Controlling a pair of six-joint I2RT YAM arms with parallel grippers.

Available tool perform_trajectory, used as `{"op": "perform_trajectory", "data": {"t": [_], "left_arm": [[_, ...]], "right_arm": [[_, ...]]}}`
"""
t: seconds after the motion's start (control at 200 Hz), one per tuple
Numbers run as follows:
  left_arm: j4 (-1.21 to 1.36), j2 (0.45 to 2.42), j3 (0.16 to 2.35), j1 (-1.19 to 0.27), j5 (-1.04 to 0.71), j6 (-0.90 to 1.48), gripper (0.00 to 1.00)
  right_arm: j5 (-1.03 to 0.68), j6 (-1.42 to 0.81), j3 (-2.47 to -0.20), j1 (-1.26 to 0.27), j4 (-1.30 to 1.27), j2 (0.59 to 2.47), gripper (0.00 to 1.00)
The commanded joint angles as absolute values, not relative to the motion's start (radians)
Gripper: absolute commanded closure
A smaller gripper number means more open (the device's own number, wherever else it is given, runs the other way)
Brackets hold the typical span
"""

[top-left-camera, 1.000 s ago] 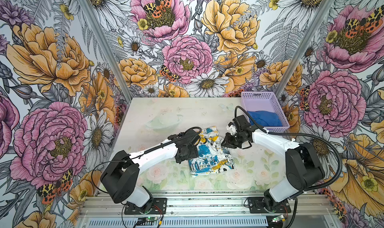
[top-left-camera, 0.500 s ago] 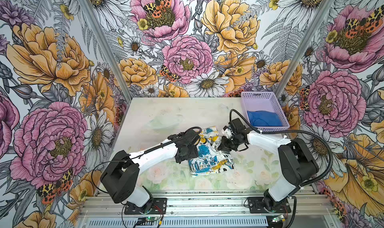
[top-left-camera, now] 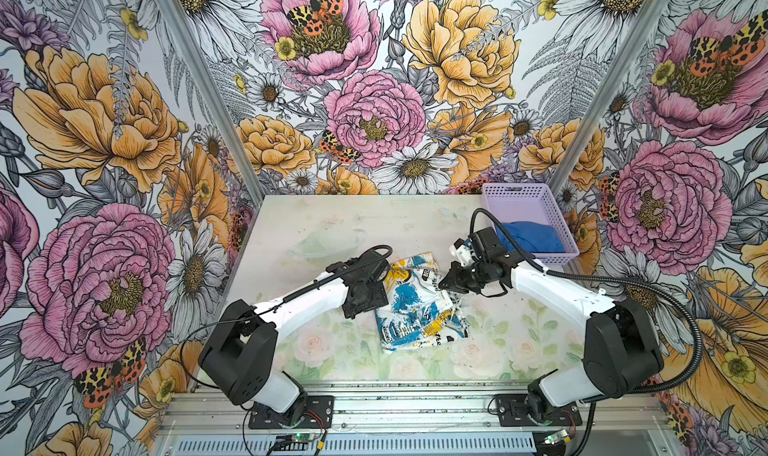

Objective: Fold and stack the mixed laundry pile

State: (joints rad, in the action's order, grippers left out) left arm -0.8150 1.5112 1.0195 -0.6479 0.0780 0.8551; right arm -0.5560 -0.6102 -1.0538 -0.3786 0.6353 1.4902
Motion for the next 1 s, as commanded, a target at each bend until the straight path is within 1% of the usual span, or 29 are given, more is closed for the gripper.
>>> {"op": "perform_trajectory", "data": {"t": [0.0, 0.375, 0.58, 0.701, 0.836, 0.996], "left_arm": [[-0.819, 1.544, 1.072, -0.634, 0.077, 0.803, 0.21], [-0.840, 1.573, 1.114, -0.607, 0.080, 0.768, 0.23], [-0.855, 1.613, 1.161, -0.609, 0.080, 0.738, 0.24], [-0.872, 1.666, 1.217, -0.627, 0.088, 0.707, 0.26], [-0.898, 1.760, 1.315, -0.662, 0.097, 0.671, 0.26], [-0.934, 1.887, 1.447, -0.701, 0.111, 0.643, 0.27]], "right_arm": [[-0.532, -0.594, -1.109, -0.370, 0.671, 1.453, 1.00], [-0.523, -0.623, -1.146, -0.366, 0.725, 1.396, 1.00], [-0.499, -0.607, -1.134, -0.335, 0.746, 1.374, 1.00], [-0.444, -0.545, -1.100, -0.287, 0.744, 1.401, 1.00], [-0.362, -0.457, -1.093, -0.228, 0.726, 1.480, 1.00], [-0.305, -0.419, -1.072, -0.193, 0.698, 1.536, 1.00]]}}
